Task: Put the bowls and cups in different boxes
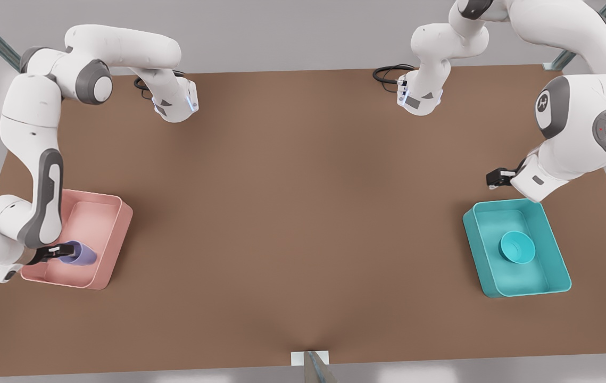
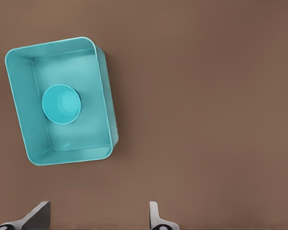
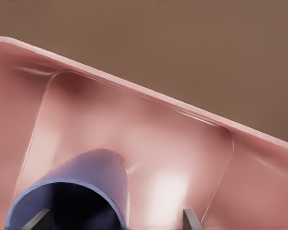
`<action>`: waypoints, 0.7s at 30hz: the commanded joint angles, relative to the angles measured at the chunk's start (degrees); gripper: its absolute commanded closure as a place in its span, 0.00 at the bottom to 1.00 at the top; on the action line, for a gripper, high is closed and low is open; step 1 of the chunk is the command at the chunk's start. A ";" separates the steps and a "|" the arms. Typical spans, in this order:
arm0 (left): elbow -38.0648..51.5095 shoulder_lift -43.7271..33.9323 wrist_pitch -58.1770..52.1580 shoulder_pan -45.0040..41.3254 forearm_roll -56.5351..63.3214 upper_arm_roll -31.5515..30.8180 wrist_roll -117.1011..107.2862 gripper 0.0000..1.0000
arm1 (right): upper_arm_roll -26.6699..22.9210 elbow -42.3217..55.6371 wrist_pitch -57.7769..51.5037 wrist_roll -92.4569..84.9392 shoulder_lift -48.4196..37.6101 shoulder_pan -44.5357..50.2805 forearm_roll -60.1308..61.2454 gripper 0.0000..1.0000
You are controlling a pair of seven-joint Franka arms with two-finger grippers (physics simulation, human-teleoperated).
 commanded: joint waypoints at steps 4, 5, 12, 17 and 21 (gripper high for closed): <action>0.03 -0.07 -0.93 0.36 0.02 0.00 -2.53 0.00 | 0.16 0.11 -6.01 -4.56 -3.98 0.06 0.54 0.00; 0.03 -0.07 -0.93 0.36 0.02 0.00 -2.53 0.00 | 0.16 0.20 -6.89 -4.56 -4.42 0.06 0.54 0.00; 0.03 -0.07 -0.84 0.27 0.02 0.00 -2.53 0.00 | 0.25 11.36 -33.25 18.64 -12.15 14.83 0.01 0.00; 0.03 -0.07 -1.63 0.36 0.02 0.00 -2.53 0.00 | 0.51 11.89 -40.55 37.98 -19.53 23.09 -6.57 0.00; 0.03 -0.07 -1.63 0.27 0.02 0.00 -2.44 0.00 | 2.71 0.55 -37.83 39.83 -34.30 23.18 -8.78 0.00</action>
